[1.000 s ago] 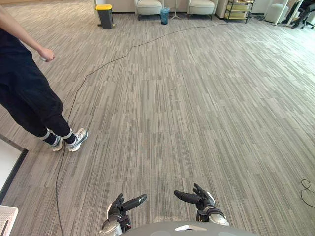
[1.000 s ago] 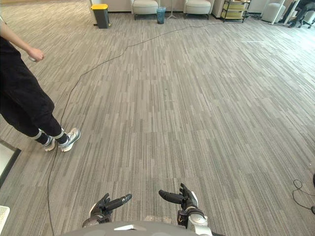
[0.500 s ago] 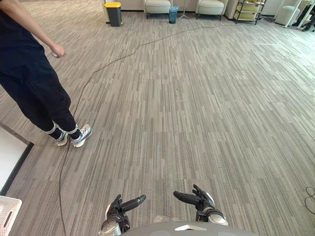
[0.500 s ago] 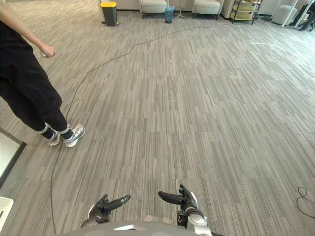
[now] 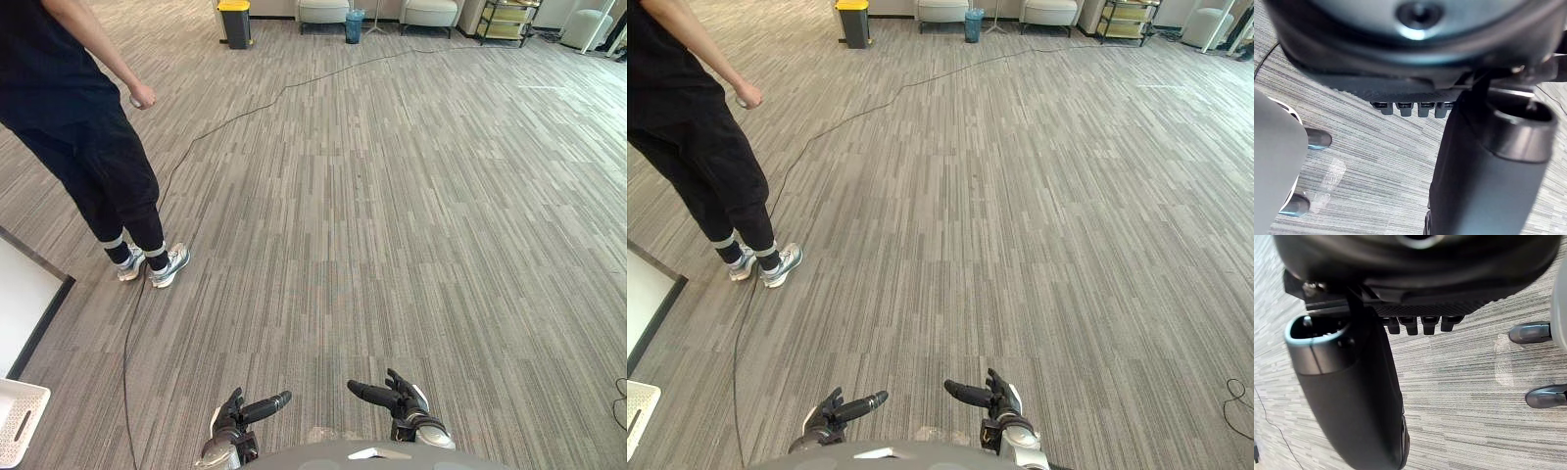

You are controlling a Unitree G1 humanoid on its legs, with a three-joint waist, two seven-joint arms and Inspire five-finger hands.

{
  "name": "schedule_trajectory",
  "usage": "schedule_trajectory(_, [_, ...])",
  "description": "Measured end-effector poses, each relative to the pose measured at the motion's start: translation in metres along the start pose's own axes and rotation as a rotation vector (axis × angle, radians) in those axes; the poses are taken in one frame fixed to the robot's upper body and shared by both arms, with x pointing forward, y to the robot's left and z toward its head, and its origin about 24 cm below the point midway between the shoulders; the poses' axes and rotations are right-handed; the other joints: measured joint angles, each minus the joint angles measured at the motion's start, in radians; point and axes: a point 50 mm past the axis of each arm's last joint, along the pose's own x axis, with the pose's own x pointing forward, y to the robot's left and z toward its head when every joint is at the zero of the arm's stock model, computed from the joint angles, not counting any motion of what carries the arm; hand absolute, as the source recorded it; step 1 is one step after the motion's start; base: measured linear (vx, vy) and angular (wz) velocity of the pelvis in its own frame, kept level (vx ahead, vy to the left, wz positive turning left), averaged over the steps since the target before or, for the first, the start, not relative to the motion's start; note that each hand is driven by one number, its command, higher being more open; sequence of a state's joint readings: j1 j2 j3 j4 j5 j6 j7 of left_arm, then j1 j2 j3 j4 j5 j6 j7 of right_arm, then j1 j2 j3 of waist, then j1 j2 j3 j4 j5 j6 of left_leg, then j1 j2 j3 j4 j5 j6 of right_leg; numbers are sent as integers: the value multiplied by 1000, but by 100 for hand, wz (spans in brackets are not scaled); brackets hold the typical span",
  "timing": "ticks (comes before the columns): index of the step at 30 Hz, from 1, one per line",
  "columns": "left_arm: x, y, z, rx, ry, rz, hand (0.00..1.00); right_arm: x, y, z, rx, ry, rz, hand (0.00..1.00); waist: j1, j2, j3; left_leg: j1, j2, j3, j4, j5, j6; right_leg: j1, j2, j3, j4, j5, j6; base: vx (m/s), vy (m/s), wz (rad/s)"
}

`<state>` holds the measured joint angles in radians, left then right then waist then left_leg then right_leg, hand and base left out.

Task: Pick up cushions and gather them together orderly.

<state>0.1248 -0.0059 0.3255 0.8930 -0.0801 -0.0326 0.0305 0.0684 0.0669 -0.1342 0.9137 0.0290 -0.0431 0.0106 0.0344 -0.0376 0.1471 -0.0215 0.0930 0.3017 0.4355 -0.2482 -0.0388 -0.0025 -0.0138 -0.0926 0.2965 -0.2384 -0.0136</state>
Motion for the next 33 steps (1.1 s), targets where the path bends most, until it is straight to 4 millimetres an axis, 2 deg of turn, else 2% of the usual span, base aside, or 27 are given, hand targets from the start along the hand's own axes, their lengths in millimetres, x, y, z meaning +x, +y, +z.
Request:
schedule_trajectory(1, [0,2,2,-14,-10,5,100,0,0,0,1,-2,0,100,0,-7,7,-30,13,13,82,1,0,0,-5,1,20,-14,-1,16,-55,0])
schedule_trajectory(2, [0,3,5,-33,-25,15,100,-1,-2,0,-9,-5,-2,100,3,0,14,-92,45,17,236,23,-3,5,-5,5,45,-35,-2,86,-41,-15])
schedule_trajectory(3, [-1,6,7,-68,-38,26,100,-1,-3,0,-22,-4,2,100,6,-6,20,-154,81,19,388,81,-9,22,-5,18,54,-48,-11,114,-24,-22])
schedule_trajectory(5, [-1,6,9,-79,-49,25,100,-1,-6,3,-34,-13,-3,100,9,-4,26,-210,116,37,455,38,-12,45,-12,28,47,-62,-17,179,30,-18])
schedule_trajectory(6, [-1,5,11,-86,-54,21,100,-1,-9,4,-39,-16,-12,100,8,-7,30,-228,126,51,411,15,-14,67,-23,37,31,-68,-11,258,100,-17])
schedule_trajectory(9, [-1,5,13,-106,-66,14,100,-1,-10,3,-42,-5,-22,100,11,-12,36,-263,104,72,235,16,-26,102,-69,61,-13,-80,9,324,197,-19])
schedule_trajectory(10, [-1,2,14,-114,-73,10,100,-1,-11,3,-42,-2,-24,100,12,-10,38,-281,69,67,50,70,-28,125,-108,75,-42,-93,32,388,254,-29])
schedule_trajectory(11, [-1,1,13,-120,-71,8,100,-1,-11,3,-44,-1,-24,100,15,-4,37,-283,57,64,-38,110,-32,135,-120,85,-56,-104,48,550,384,-53])
schedule_trajectory(12, [-1,0,10,-138,-63,8,100,0,-12,1,-46,10,-26,100,18,8,30,-274,47,57,-75,229,14,171,-138,107,-74,-130,62,526,335,-40])
schedule_trajectory(13, [0,3,12,-127,-68,15,100,0,-8,-2,-40,26,-18,100,13,-11,20,-284,29,68,-26,170,43,181,-161,129,-70,-131,42,638,400,-28])
schedule_trajectory(14, [0,3,13,-125,-72,12,100,0,-6,-2,-36,26,-13,100,10,-15,16,-297,28,68,13,133,52,176,-164,147,-54,-125,37,452,257,-2])
schedule_trajectory(16, [1,7,15,-117,-75,17,100,-1,-1,-6,-25,33,-1,100,12,-35,5,-304,18,71,113,46,81,183,-191,162,-4,-113,56,443,272,6])
schedule_trajectory(17, [2,7,16,-106,-64,19,100,-1,1,-8,-17,42,2,100,13,-45,-2,-278,3,72,152,-17,88,165,-204,176,114,-106,69,671,397,4])
schedule_trajectory(19, [4,8,15,-73,-45,13,100,-1,3,-7,-19,38,14,100,14,-52,-1,-222,-17,79,148,-65,88,76,-211,214,366,-44,143,562,307,-3])
schedule_trajectory(20, [6,8,14,-24,-27,1,100,0,5,-4,-24,31,29,100,12,-59,2,-153,-33,88,128,-95,93,-36,-203,251,642,71,204,528,208,-13])
schedule_trajectory(21, [6,5,14,-11,-15,-9,100,2,7,2,-27,16,36,100,6,-45,20,-63,-37,93,91,-114,94,-120,-196,225,827,70,181,720,246,-21])
schedule_trajectory(22, [6,4,12,-9,-9,-10,100,2,7,6,-30,-3,38,100,4,-39,27,-8,-38,98,54,-117,94,-156,-193,193,875,47,141,488,107,-40])
schedule_trajectory(23, [4,2,7,2,5,-12,100,2,9,14,-35,-52,45,100,-4,-23,29,95,-33,109,-36,-116,90,-236,-168,128,903,15,90,473,56,-33])
schedule_trajectory(24, [4,1,6,5,6,-15,100,2,10,18,-41,-75,53,100,-12,-18,30,133,-29,112,-73,-114,81,-276,-154,99,889,4,81,472,1,-25])
schedule_trajectory(25, [4,1,6,7,6,-15,100,1,15,27,-54,-123,70,100,-31,-17,33,200,-24,116,-137,-111,60,-356,-136,42,824,-9,69,488,-26,-4])
schedule_trajectory(26, [4,1,6,7,7,-16,100,1,16,31,-56,-140,77,100,-42,-17,33,225,-22,116,-159,-111,48,-388,-129,18,773,-15,60,527,-72,3])
schedule_trajectory(27, [4,-3,7,2,5,-25,100,0,16,36,-56,-166,85,100,-51,-12,36,275,-14,121,-199,-112,37,-439,-115,-24,645,-15,57,573,-101,7])
schedule_trajectory(28, [5,-7,7,-1,5,-33,100,0,16,38,-55,-180,87,100,-54,-7,38,315,-4,123,-224,-112,36,-458,-100,-54,506,-2,46,710,-151,10])
schedule_trajectory(29, [5,-8,7,-1,5,-37,100,0,16,39,-56,-182,89,100,-57,-5,38,326,-1,122,-231,-111,36,-462,-92,-61,454,5,39,601,-151,36])
schedule_trajectory(30, [5,-13,6,3,11,-53,100,0,18,39,-62,-184,99,100,-65,-5,36,384,-4,85,-266,-111,33,-451,-61,-58,198,198,15,778,-227,32])
schedule_trajectory(31, [4,-21,1,-14,29,-64,100,2,13,43,-79,-184,87,100,-61,40,40,421,37,55,-271,-99,14,-427,-30,-72,218,224,-40,531,-161,28])
schedule_trajectory(33, [3,-31,0,-32,35,-86,100,3,13,45,-79,-182,86,100,-58,56,37,410,47,16,-236,-41,-24,-433,-29,-71,275,156,-47,596,-205,9])
